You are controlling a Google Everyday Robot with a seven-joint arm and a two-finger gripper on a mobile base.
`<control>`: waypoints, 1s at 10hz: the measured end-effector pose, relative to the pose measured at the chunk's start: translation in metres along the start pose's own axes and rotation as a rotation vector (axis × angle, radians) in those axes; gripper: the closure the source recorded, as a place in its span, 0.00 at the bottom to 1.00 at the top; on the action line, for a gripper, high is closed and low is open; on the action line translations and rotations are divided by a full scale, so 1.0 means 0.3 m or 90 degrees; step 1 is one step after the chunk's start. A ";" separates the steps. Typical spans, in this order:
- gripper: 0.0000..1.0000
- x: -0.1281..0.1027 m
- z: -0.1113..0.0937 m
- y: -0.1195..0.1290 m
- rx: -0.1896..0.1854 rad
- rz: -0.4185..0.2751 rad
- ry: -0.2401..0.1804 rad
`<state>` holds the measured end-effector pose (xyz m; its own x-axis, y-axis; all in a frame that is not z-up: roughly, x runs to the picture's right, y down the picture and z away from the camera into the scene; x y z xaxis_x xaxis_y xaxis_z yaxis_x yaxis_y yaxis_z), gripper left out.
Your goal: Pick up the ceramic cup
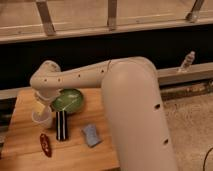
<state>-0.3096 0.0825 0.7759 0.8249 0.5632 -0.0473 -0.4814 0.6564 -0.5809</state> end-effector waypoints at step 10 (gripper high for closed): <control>0.90 0.019 0.132 0.019 -0.045 -0.002 0.006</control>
<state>-0.3194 0.1092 0.8044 0.8289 0.5570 -0.0528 -0.4577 0.6208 -0.6365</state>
